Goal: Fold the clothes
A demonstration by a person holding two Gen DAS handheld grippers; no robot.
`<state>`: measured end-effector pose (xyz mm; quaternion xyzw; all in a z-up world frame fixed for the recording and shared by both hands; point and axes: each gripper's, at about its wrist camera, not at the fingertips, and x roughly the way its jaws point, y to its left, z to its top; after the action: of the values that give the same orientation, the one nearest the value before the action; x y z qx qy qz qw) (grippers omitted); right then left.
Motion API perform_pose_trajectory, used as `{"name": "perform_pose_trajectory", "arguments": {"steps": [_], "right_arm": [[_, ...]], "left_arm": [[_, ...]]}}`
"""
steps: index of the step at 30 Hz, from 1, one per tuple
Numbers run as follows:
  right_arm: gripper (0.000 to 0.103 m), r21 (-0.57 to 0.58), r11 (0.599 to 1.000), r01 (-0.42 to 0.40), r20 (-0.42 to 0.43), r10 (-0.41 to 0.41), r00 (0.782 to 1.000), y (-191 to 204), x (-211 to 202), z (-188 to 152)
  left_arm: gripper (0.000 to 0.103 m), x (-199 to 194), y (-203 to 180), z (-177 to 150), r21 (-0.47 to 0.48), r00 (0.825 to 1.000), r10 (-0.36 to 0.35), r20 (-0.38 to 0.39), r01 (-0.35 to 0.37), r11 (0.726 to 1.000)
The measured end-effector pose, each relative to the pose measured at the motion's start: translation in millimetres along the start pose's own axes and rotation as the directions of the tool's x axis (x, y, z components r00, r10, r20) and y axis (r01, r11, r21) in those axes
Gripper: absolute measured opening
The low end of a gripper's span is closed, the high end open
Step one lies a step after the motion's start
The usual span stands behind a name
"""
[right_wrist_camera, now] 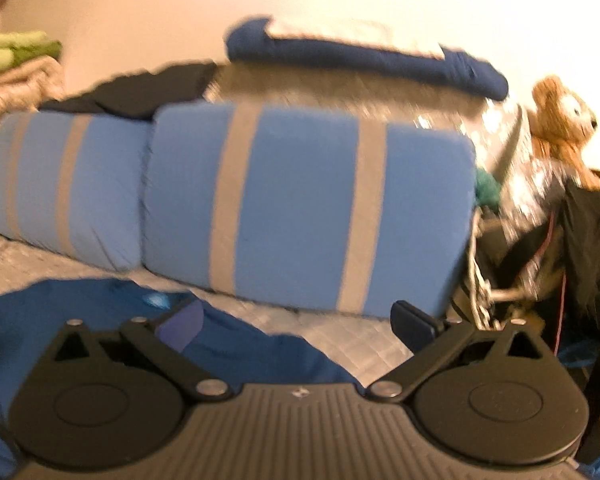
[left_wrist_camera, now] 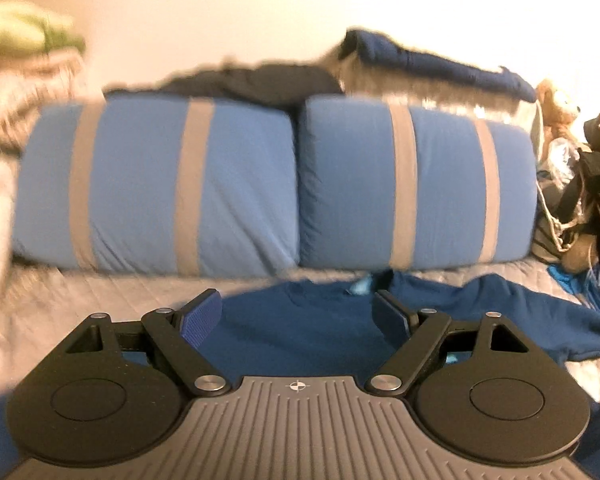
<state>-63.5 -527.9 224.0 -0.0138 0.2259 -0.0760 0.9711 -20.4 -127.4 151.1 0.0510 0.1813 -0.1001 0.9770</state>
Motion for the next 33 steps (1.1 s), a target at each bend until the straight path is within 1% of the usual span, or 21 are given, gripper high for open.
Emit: {"name": "perform_pose_trajectory", "arguments": {"steps": [3, 7, 11, 14, 15, 16, 18, 23, 26, 28, 31, 33], "right_arm": [[0.103, -0.013, 0.999, -0.033, 0.050, 0.034, 0.998, 12.1, -15.6, 18.6], [0.103, -0.013, 0.997, -0.081, 0.106, 0.082, 0.991, 28.8, -29.2, 39.2], [0.103, -0.008, 0.991, -0.131, 0.154, 0.131, 0.979, 46.4, -39.5, 58.4], [0.103, -0.006, 0.986, -0.169, 0.190, 0.167, 0.967, 59.6, -47.1, 72.7], [0.103, -0.006, 0.983, -0.181, 0.202, 0.179, 0.963, 64.0, -49.7, 77.5], [0.103, -0.008, 0.981, -0.194, 0.205, 0.192, 0.960, 69.2, -50.4, 79.4], [0.103, -0.013, 0.975, -0.221, 0.191, 0.220, 0.957, 83.2, -44.1, 72.7], [0.103, 0.035, 0.953, -0.301, 0.093, 0.297, 0.950, 121.8, -12.2, 34.3], [0.103, 0.056, 0.941, -0.333, 0.033, 0.332, 0.943, 146.7, 5.7, 8.2], [0.103, 0.064, 0.936, -0.347, 0.002, 0.347, 0.938, 162.3, 16.5, -8.4], [0.103, 0.088, 0.934, -0.347, -0.033, 0.351, 0.936, 181.1, 29.7, -34.1], [0.103, 0.128, 0.929, -0.348, -0.057, 0.357, 0.932, 187.6, 40.1, -50.7]], "left_arm": [[0.083, -27.5, 28.4, 21.7, 0.051, 0.998, 0.054, 0.041, -0.056, 0.997], [0.083, -63.6, 75.0, 55.2, 0.062, 0.987, 0.140, 0.081, -0.145, 0.987], [0.083, -100.4, 110.4, 81.4, 0.088, 0.962, 0.237, 0.137, -0.250, 0.964], [0.083, -118.5, 130.3, 84.4, 0.093, 0.934, 0.316, 0.168, -0.334, 0.938], [0.083, -120.8, 136.2, 79.5, 0.087, 0.924, 0.346, 0.166, -0.363, 0.928], [0.083, -120.1, 141.8, 72.6, 0.080, 0.918, 0.366, 0.152, -0.381, 0.921], [0.083, -111.7, 153.1, 52.6, 0.060, 0.916, 0.390, 0.099, -0.396, 0.916], [0.083, -88.5, 180.8, -14.1, -0.014, 0.908, 0.415, -0.055, -0.417, 0.909], [0.083, -79.3, 192.4, -51.5, -0.067, 0.889, 0.443, -0.116, -0.452, 0.889], [0.083, -76.6, 202.0, -70.6, -0.128, 0.880, 0.445, -0.168, -0.467, 0.875], [0.083, -77.3, 214.5, -95.9, -0.234, 0.877, 0.422, -0.230, -0.471, 0.851], [0.083, -79.9, 224.7, -109.5, -0.290, 0.877, 0.407, -0.257, -0.472, 0.833]]}}
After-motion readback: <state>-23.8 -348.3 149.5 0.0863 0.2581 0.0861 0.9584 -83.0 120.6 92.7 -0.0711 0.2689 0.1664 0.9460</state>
